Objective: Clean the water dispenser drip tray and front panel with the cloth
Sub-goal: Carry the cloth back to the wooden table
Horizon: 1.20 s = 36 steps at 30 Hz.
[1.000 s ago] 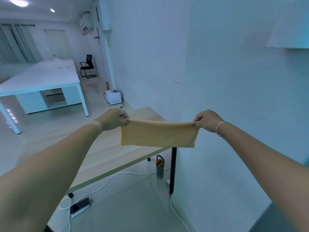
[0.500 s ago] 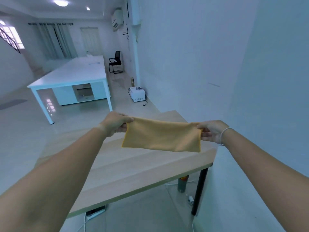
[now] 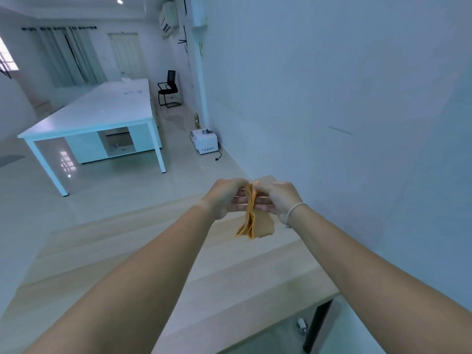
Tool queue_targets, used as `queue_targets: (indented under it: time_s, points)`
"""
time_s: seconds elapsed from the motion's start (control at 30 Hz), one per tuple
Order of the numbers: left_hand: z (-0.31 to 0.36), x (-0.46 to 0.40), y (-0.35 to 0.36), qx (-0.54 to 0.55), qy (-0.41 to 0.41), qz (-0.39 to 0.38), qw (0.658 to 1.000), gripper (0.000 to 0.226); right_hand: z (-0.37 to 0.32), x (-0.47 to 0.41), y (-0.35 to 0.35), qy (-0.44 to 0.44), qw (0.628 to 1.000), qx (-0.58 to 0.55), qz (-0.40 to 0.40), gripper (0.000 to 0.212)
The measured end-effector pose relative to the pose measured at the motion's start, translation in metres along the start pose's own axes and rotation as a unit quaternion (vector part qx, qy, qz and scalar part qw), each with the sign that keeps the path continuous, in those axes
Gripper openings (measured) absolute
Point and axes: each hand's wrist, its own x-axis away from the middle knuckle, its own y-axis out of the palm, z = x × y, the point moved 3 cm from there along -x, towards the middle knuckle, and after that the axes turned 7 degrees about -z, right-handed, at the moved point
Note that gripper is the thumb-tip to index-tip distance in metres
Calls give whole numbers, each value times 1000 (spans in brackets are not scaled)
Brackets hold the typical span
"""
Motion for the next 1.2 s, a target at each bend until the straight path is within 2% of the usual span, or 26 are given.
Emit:
queue_targets:
  time_s: [0.07,0.2,0.37,0.43,0.53,0.6,0.67,0.73,0.8,0.9,0.97,1.03,1.13,1.2]
  points:
    - [-1,-19,-3,2,-6,-24,1000,23,0,-11,-2,10,1000,20,22,10]
    - [-1,-61,-9,-38,-23,-101,994,18,-2,-32,-6,39,998,52,24,29]
    - [7,-106,-8,-104,-13,-150,983,19,-10,-59,-24,57,986,136,77,30]
    - [7,-120,-7,-149,-7,-168,974,16,-8,-69,-40,45,974,195,107,40]
    - [11,-138,-3,-244,10,-232,942,17,-6,-79,-71,-23,930,325,171,41]
    - [12,-145,0,-268,12,-275,923,13,4,-84,-86,-28,918,374,127,52]
    - [10,-153,4,-280,6,-308,909,16,22,-90,-96,19,912,406,56,63]
    - [6,-160,6,-299,-2,-323,898,13,38,-93,-103,67,908,412,16,49]
    - [-2,-173,8,-330,-12,-337,881,16,53,-94,-115,103,906,411,18,30]
    - [-14,-191,9,-385,-10,-331,862,25,61,-89,-130,93,912,396,56,17]
    - [-24,-205,14,-427,6,-318,847,29,60,-83,-141,74,914,386,98,17]
    - [-36,-214,22,-441,34,-302,844,27,60,-79,-151,63,899,411,139,13]
    - [-54,-221,42,-405,80,-281,867,21,64,-71,-169,29,865,439,242,8]
    - [-68,-223,53,-388,129,-264,873,22,74,-65,-174,2,824,484,294,11]
